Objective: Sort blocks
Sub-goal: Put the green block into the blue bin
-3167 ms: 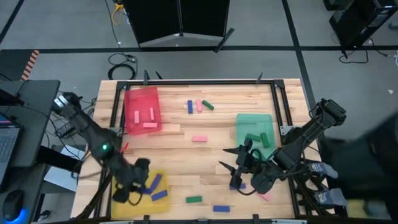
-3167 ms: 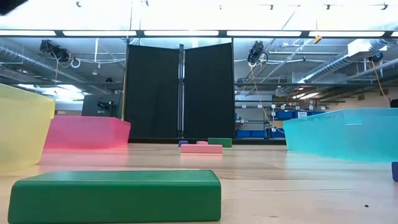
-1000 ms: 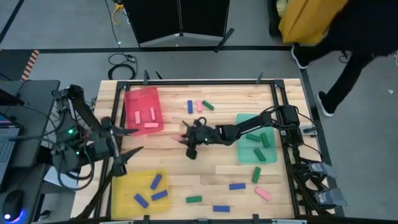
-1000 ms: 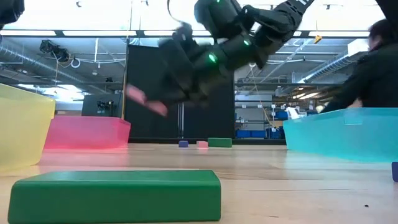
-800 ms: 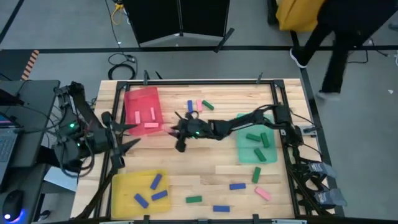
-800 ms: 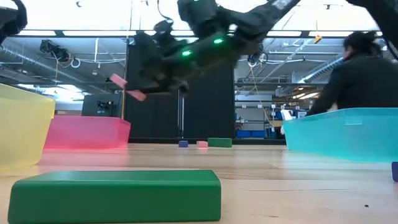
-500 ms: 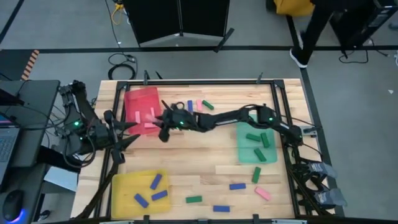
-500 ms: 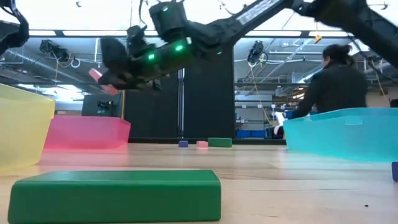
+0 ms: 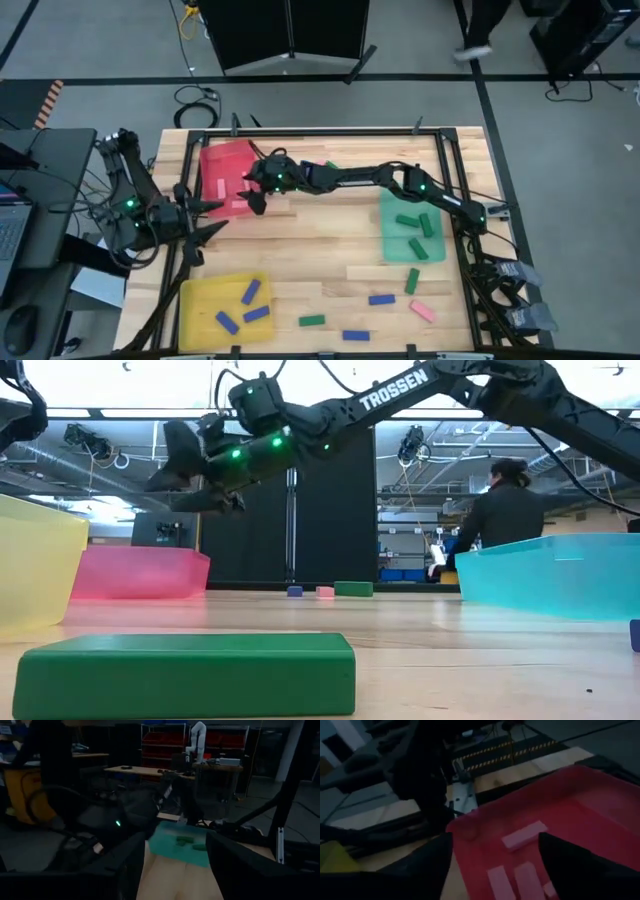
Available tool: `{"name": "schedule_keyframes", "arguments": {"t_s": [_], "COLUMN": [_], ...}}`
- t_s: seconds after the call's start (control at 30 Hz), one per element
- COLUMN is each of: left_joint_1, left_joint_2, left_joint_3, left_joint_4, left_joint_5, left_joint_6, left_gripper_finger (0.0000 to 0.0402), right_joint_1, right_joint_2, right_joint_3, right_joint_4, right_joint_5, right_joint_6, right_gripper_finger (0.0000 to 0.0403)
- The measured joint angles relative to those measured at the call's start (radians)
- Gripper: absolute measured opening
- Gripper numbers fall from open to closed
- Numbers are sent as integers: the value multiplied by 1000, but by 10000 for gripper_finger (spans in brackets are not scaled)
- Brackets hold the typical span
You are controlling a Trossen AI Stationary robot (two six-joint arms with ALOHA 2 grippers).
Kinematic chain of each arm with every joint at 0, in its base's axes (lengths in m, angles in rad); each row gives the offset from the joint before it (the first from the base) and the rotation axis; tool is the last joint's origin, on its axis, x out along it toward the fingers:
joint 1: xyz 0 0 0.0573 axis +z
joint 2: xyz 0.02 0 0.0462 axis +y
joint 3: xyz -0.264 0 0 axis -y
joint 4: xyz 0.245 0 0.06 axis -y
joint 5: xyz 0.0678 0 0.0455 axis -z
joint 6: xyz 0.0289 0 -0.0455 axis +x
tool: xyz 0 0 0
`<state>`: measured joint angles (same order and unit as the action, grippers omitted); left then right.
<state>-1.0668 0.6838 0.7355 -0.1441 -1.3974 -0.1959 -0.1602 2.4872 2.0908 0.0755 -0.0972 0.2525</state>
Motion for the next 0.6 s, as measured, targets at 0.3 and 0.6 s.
{"name": "schedule_keyframes", "arguments": {"t_s": [0.3, 0.6], "left_joint_1": [38, 279], "left_joint_2": [147, 345], "left_joint_3": [-3, -2], "left_joint_4": [22, 33], "left_joint_5": [128, 498], "left_joint_6": [-67, -175], "left_gripper_finger": [218, 218], "right_joint_1": [38, 153], "right_joint_2": [-246, -788], "right_joint_3": [-296, -909], "right_joint_4": [126, 298], "right_joint_5": [73, 353], "right_joint_6": [-77, -107], "right_gripper_finger": [299, 266]}}
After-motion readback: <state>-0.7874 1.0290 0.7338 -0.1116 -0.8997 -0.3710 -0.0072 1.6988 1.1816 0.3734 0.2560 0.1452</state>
